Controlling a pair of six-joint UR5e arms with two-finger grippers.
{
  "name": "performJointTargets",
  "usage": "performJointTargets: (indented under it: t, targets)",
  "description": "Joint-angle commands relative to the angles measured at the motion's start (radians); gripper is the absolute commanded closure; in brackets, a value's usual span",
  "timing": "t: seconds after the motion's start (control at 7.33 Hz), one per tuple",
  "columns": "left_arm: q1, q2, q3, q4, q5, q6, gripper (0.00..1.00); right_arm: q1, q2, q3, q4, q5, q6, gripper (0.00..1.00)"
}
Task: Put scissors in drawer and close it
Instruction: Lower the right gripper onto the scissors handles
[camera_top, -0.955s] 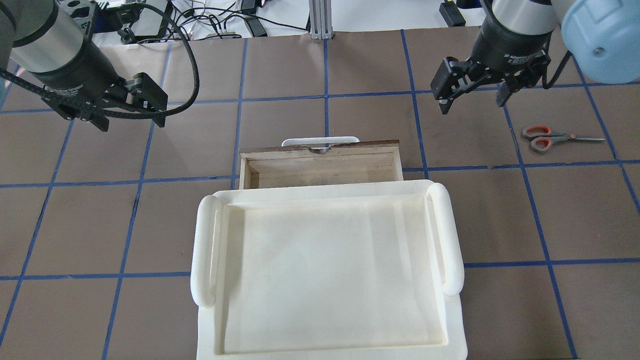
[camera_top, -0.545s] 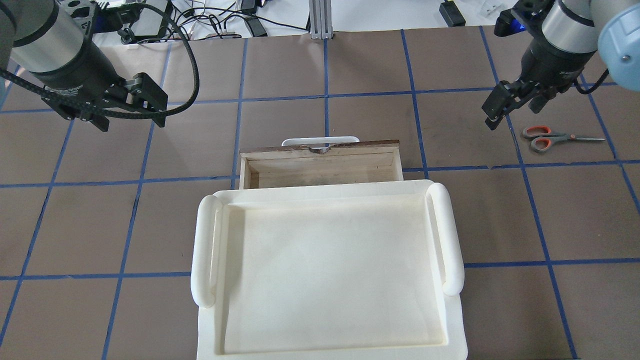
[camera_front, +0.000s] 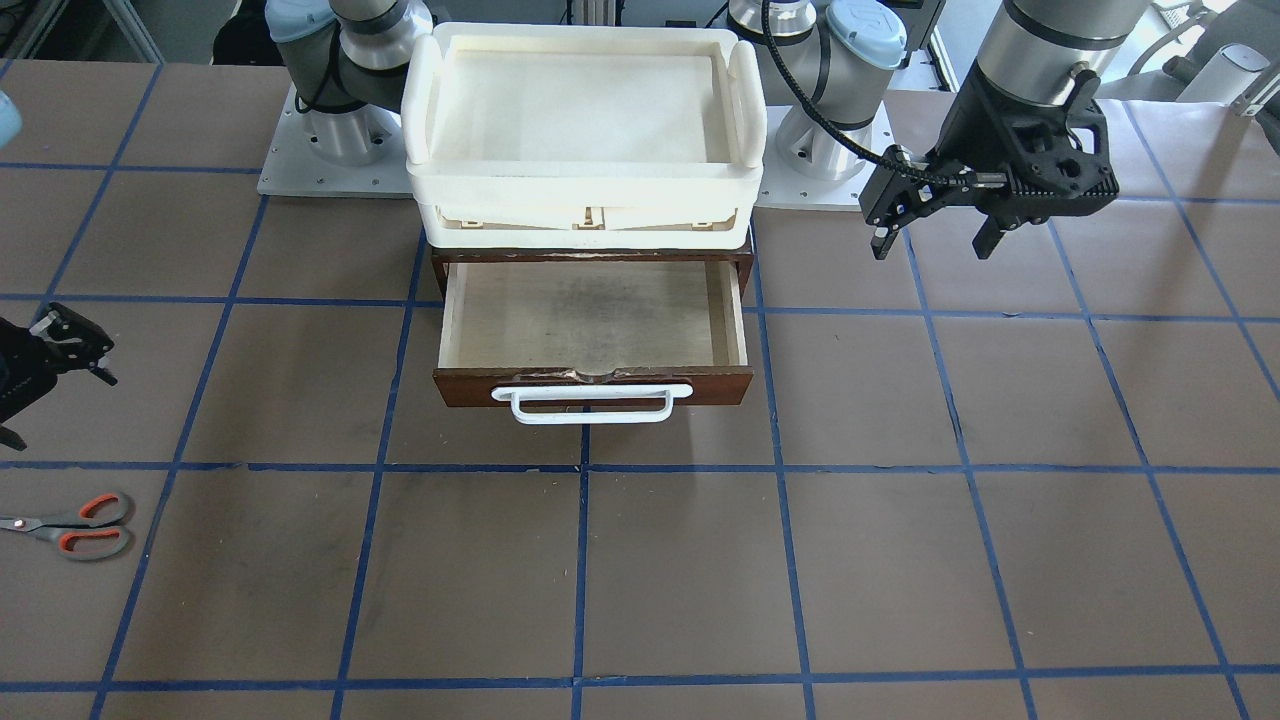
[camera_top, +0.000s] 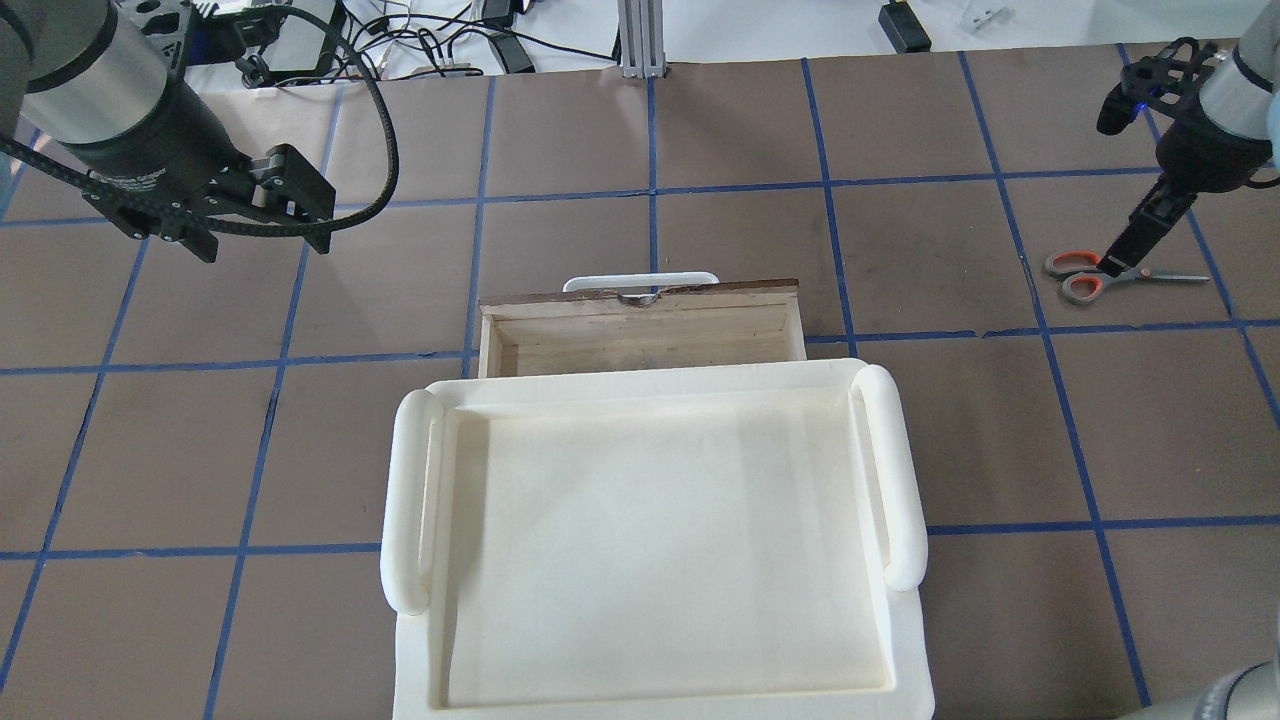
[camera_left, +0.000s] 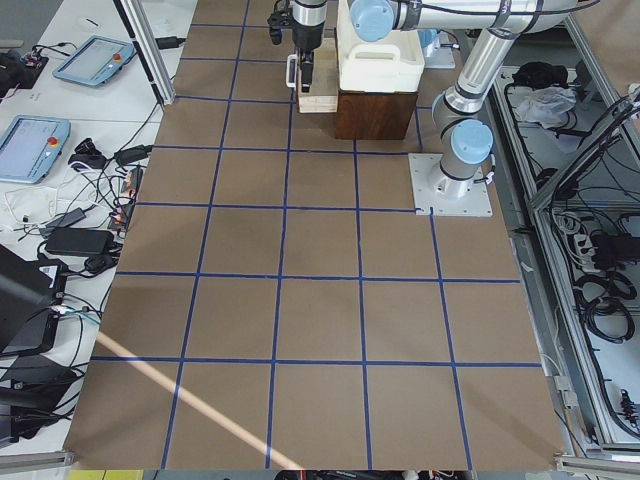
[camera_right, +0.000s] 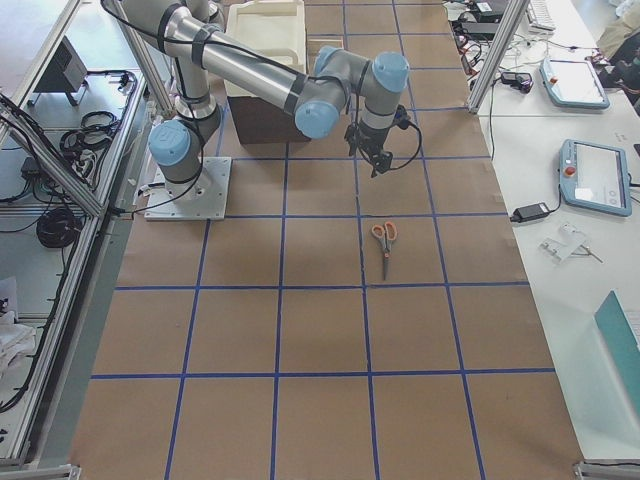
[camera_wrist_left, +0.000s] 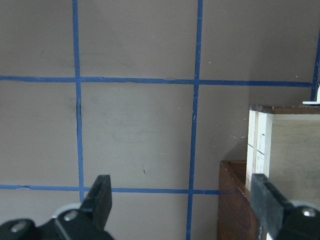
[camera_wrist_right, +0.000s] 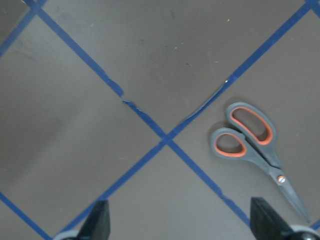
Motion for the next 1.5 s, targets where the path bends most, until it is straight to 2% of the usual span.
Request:
performJointTargets:
  t: [0.0, 0.41, 0.55, 0.82, 1.09, 1.23, 1.36]
  targets:
    - [0.0, 0.0, 0.0, 0.001, 0.0, 0.0, 0.0, -0.08, 0.119, -0.007, -0.139, 0.009, -0.25, 0.0]
    - [0.002, 0.0, 0.0, 0.002, 0.0, 0.0, 0.0, -0.088, 0.192, -0.015, -0.28, 0.011, -0.604, 0.01]
    - [0.003, 0.0, 0.0, 0.001, 0.0, 0.0, 0.0, -0.088, 0.219, -0.015, -0.31, 0.011, -0.654, 0.05]
    - [0.002, 0.0, 0.0, 0.002, 0.0, 0.0, 0.0, -0.088, 0.256, -0.014, -0.331, 0.015, -0.781, 0.06]
    - [0.002, -0.001, 0.0, 0.002, 0.0, 0.0, 0.0, -0.088, 0.276, -0.012, -0.354, 0.057, -0.832, 0.09]
    - [0.003, 0.003, 0.0, -0.002, 0.003, 0.002, 0.0, -0.088, 0.278, -0.006, -0.351, 0.058, -0.831, 0.13]
    - [0.003, 0.003, 0.0, -0.003, 0.002, 0.002, 0.0, -0.088, 0.281, -0.006, -0.352, 0.06, -0.831, 0.14]
